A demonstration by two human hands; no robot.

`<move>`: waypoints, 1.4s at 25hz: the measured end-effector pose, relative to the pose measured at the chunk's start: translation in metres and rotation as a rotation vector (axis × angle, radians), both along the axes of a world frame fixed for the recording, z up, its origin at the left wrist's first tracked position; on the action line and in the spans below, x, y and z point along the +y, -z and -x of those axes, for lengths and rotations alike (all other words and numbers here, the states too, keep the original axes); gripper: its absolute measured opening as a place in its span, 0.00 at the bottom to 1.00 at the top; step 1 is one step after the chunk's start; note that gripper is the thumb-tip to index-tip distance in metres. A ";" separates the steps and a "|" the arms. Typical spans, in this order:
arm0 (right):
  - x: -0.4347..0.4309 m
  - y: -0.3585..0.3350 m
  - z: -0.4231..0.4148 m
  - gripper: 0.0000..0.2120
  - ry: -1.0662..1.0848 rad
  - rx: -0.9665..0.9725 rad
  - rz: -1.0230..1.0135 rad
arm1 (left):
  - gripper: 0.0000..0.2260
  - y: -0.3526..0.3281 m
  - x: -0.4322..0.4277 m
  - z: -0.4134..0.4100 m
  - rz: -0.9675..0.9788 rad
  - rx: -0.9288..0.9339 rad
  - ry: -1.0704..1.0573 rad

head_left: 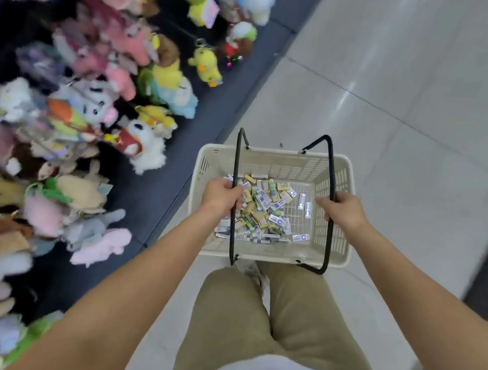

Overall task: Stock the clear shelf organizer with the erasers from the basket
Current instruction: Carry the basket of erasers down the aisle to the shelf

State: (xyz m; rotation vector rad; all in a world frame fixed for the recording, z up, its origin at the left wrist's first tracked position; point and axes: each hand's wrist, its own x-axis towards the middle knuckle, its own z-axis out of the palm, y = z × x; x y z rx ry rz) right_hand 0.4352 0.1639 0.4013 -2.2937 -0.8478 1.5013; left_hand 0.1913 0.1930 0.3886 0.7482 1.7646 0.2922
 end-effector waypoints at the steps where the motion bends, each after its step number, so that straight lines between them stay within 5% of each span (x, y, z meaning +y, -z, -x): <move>1: 0.001 -0.002 -0.013 0.09 0.040 0.001 -0.002 | 0.07 -0.003 0.013 -0.013 0.000 -0.010 0.037; 14: 0.106 -0.012 -0.217 0.11 0.436 0.059 -0.063 | 0.14 -0.021 0.215 -0.257 -0.101 0.028 0.397; 35: 0.488 -0.020 -0.574 0.11 0.890 -0.145 -0.135 | 0.09 -0.031 0.677 -0.680 -0.166 -0.060 0.836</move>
